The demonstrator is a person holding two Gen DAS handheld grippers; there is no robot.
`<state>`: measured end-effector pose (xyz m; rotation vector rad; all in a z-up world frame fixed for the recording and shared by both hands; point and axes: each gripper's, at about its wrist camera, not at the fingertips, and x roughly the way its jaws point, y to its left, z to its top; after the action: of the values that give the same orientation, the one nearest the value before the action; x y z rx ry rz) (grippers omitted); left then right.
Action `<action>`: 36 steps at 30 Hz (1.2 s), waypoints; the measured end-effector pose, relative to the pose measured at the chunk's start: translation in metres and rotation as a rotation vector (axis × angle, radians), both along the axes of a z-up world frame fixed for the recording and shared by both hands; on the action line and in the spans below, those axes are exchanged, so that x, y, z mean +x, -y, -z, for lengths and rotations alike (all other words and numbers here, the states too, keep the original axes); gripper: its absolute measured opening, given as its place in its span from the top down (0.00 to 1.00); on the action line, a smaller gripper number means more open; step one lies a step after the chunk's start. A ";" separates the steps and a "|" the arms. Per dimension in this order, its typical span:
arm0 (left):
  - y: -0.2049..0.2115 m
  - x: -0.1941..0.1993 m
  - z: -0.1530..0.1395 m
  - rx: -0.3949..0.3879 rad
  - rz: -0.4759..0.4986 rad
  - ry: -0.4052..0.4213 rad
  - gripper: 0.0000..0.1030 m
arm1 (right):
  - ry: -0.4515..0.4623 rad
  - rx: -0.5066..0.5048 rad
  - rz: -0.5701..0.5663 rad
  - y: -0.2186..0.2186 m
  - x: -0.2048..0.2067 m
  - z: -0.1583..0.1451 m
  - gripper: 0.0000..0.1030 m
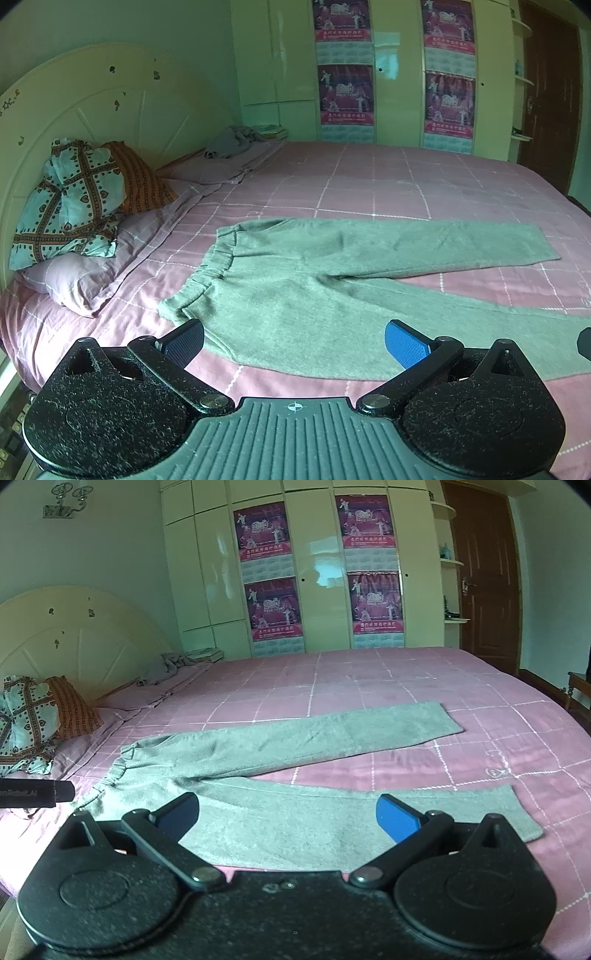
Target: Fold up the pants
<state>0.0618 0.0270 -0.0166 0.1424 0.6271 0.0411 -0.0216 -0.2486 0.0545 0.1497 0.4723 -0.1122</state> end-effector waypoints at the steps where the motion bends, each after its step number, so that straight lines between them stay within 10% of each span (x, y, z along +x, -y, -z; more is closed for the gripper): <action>1: -0.002 0.003 0.001 -0.006 -0.005 0.001 0.00 | 0.002 0.001 -0.008 -0.001 0.003 0.000 0.01; 36: -0.101 0.279 0.057 0.060 -0.188 -0.105 0.00 | -0.040 -0.082 -0.311 -0.083 0.232 0.020 0.03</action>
<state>0.3411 0.1280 -0.0738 0.1434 0.7429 0.2353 0.2100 -0.1652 0.0341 -0.0073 0.5246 0.1708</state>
